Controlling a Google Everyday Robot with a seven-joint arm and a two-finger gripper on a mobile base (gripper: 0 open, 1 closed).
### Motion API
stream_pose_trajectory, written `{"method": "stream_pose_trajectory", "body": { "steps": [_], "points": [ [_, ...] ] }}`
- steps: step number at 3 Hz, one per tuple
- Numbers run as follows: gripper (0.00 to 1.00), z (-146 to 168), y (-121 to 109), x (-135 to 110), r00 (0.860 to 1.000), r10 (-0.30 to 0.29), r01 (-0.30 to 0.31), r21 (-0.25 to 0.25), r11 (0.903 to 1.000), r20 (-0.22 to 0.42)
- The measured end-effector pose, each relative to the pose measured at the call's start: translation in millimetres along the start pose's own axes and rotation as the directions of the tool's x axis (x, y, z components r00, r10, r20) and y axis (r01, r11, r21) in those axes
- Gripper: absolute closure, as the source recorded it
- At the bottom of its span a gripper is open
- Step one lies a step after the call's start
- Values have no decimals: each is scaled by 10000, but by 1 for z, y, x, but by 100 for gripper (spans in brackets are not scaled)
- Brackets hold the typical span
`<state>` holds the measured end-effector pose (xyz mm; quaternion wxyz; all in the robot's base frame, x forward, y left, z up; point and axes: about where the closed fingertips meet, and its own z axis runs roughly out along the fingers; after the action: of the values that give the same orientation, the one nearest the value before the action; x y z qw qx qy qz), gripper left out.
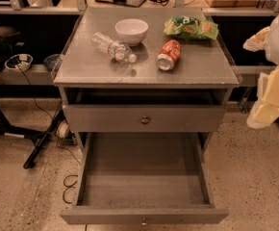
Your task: Place coke can into middle drawer
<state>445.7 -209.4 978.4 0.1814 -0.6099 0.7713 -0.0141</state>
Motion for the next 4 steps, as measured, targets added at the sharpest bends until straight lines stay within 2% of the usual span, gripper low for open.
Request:
{"method": "stream_pose_trajectory", "body": {
  "steps": [1,2,3,4],
  "points": [
    [0,12,-4,-9,9992,-399,400,-806,9959,23],
    [0,12,-4,-9,9992,-399,400,-806,9959,23],
    [0,20,-9,-9,9980,-43,73,-478,9988,636],
    [0,29,-29,-6,9870,447,-459,47,9989,1542]
  ]
}}
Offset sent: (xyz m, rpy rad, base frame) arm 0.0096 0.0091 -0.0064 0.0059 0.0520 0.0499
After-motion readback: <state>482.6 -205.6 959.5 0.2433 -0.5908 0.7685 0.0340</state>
